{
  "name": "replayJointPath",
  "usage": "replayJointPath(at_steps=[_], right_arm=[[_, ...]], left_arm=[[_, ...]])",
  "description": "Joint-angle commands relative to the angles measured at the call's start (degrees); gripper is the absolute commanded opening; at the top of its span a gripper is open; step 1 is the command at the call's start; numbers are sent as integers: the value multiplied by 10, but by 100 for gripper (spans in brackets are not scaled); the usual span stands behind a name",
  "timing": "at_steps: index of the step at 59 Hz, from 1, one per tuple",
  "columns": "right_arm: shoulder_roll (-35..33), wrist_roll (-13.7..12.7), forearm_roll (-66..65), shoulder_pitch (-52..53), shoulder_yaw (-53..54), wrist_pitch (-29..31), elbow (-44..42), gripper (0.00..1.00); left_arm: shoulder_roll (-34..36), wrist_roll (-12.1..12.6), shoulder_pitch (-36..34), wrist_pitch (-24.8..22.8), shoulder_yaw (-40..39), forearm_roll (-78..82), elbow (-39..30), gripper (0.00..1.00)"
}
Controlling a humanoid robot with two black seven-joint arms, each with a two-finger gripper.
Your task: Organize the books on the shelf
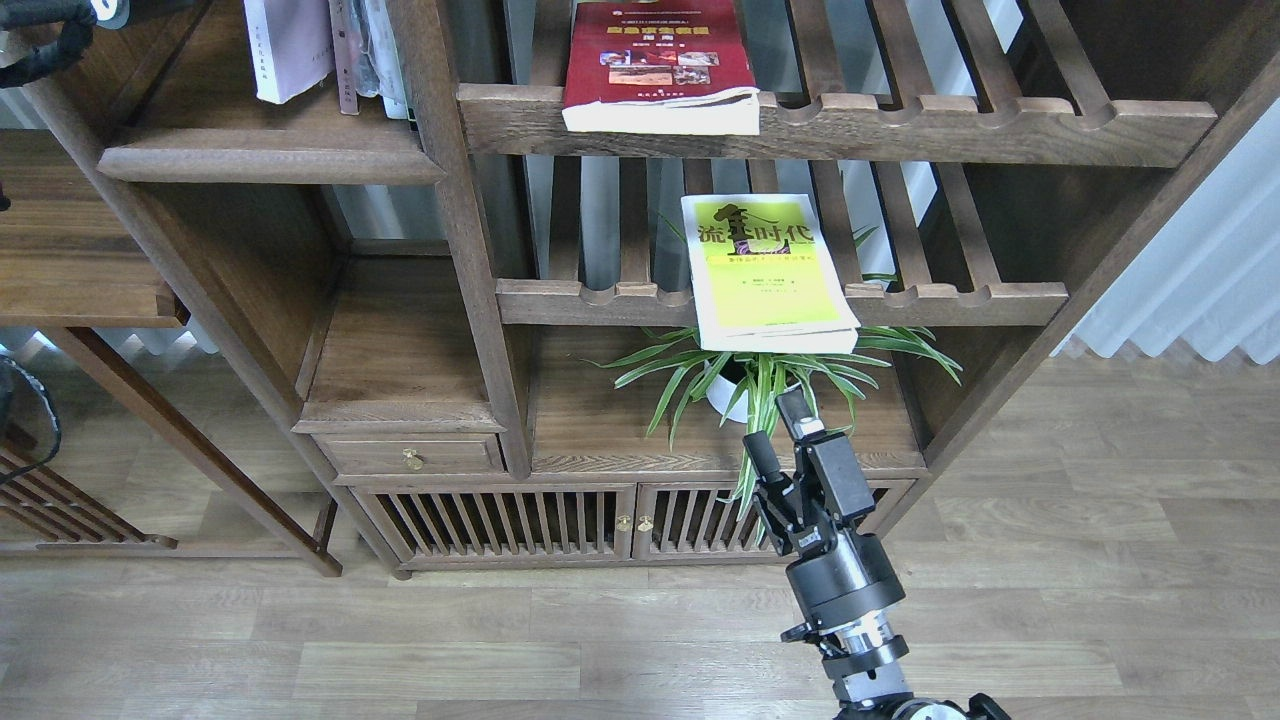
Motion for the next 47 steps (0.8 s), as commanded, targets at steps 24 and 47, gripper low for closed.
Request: replayJointPath(at_steps=[24, 47], right_arm=[[0, 3, 2, -2, 0, 0, 7, 98], [0, 3, 2, -2, -1, 0, 12, 98]], left_arm=[[78, 0, 159, 0, 3, -78, -226, 45], [166, 0, 188, 0, -6, -129, -310, 44]])
